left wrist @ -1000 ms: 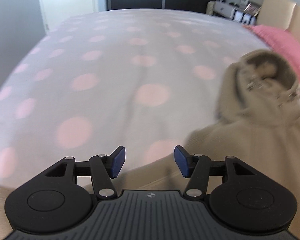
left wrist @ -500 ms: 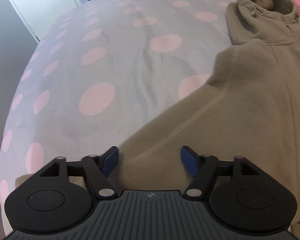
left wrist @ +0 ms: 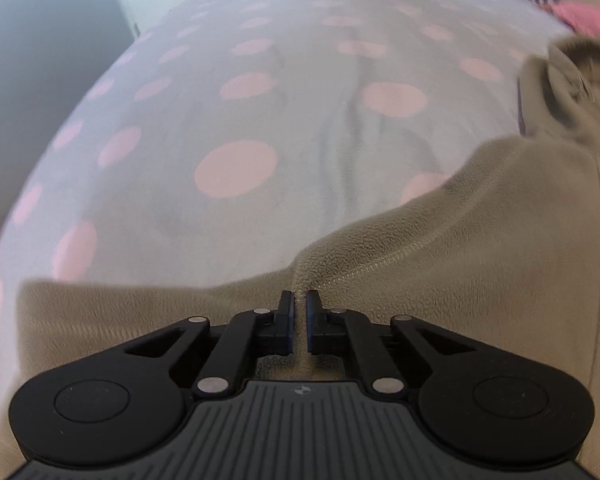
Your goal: Fold clothes
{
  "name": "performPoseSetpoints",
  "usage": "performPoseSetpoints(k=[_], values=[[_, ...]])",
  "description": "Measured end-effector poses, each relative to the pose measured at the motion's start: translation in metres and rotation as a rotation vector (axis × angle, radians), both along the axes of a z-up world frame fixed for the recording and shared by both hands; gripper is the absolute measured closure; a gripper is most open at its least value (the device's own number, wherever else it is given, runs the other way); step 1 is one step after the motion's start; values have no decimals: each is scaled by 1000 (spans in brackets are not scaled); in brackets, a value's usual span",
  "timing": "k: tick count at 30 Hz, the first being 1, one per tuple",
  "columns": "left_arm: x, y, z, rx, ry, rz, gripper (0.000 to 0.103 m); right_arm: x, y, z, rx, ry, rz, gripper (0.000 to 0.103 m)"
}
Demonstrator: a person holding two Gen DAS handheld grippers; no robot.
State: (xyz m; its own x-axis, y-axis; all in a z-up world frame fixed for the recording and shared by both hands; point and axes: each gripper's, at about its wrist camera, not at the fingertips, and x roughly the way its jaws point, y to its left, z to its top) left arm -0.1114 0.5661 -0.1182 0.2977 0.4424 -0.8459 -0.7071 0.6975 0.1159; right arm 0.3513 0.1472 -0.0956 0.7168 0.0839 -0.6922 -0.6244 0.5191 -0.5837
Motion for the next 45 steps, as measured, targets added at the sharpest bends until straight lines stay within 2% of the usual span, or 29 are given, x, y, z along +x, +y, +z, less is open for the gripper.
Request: performPoseSetpoints(k=[4, 6, 8, 10, 15, 20, 25, 31, 35, 38, 40, 45], values=[[5, -14, 10, 43, 7, 9, 96, -14, -22, 20, 66, 44, 11, 102], [1, -25, 23, 39, -35, 8, 88, -28, -34, 33, 133, 97, 25, 101], [-5, -41, 39, 24, -89, -10, 84, -44, -45, 46, 200, 147, 35, 94], [-9, -60, 55, -8, -129, -48, 84, -63, -57, 58, 256, 206, 54, 82], [-16, -126, 92, -72, -200, -177, 84, -123, -101, 80, 370, 372, 125, 75], [-28, -199, 114, -132, -252, -284, 81, -188, -148, 90, 426, 479, 209, 68], [-40, -262, 108, -192, -293, -331, 78, -231, -186, 78, 429, 559, 223, 68], [-38, -327, 82, -234, -264, -403, 78, -271, -219, 57, 261, 558, 313, 68], [-33, -363, 69, -258, -246, -441, 78, -286, -243, 44, 201, 568, 370, 66], [-28, -381, 62, -260, -224, -453, 78, -288, -258, 34, 199, 622, 401, 62], [-25, -392, 57, -260, -213, -455, 78, -289, -263, 31, 206, 618, 429, 62], [-25, -409, 43, -292, -215, -422, 78, -284, -272, 36, 261, 671, 492, 62]])
